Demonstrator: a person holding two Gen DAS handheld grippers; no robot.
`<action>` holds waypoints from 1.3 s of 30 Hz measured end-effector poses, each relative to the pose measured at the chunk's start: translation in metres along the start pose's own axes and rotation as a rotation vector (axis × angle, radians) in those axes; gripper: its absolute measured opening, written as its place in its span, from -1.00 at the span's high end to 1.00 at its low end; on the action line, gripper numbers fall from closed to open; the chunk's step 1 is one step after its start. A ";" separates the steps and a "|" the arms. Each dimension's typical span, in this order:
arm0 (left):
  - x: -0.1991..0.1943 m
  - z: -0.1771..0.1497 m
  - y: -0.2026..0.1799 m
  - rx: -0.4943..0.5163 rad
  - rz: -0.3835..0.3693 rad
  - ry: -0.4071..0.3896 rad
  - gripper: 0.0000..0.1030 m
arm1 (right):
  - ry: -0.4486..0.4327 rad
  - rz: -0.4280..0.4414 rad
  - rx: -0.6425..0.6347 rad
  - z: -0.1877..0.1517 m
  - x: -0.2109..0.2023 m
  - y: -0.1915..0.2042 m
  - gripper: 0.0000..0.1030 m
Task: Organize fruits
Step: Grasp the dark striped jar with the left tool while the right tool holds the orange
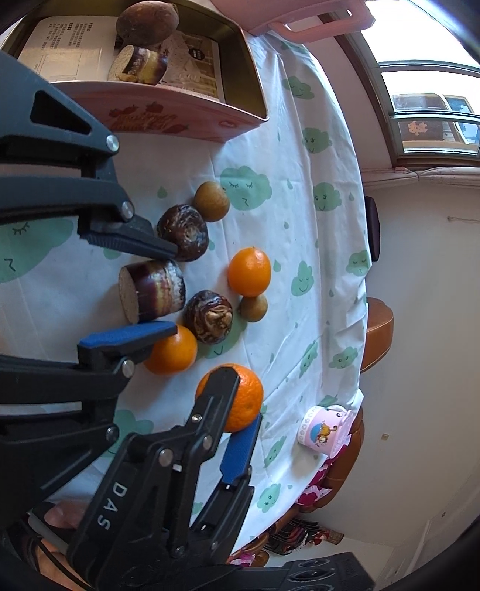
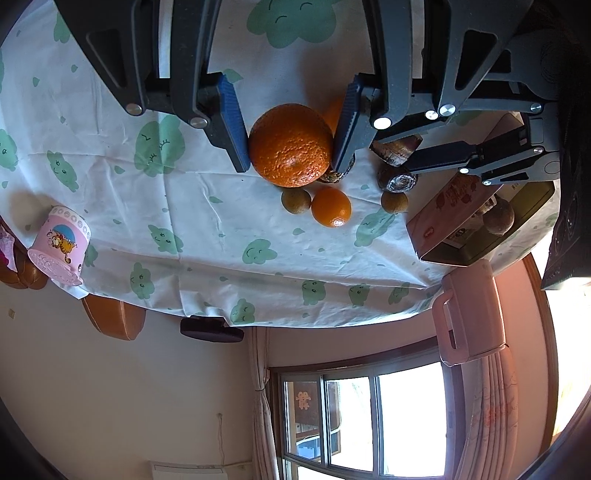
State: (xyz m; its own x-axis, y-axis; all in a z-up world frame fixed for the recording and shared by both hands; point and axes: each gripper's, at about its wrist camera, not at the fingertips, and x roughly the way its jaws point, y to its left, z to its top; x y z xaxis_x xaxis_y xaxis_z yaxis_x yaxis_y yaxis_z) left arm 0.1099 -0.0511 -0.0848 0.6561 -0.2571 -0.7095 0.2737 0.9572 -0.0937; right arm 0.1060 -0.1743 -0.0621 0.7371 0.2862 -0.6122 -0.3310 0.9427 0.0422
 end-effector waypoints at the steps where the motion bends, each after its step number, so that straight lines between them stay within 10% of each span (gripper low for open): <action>1: 0.000 -0.001 0.000 -0.003 -0.003 0.000 0.28 | 0.001 0.001 0.003 0.000 0.000 0.000 0.07; 39: -0.042 -0.008 -0.001 -0.001 0.096 -0.216 0.33 | -0.173 0.033 -0.002 -0.004 -0.030 0.000 0.07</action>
State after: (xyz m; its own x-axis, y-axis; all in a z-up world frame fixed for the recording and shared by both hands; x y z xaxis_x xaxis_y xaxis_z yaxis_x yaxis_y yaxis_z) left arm 0.0770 -0.0401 -0.0604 0.8143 -0.1875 -0.5493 0.2025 0.9787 -0.0339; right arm 0.0815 -0.1839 -0.0466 0.8162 0.3422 -0.4654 -0.3575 0.9321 0.0584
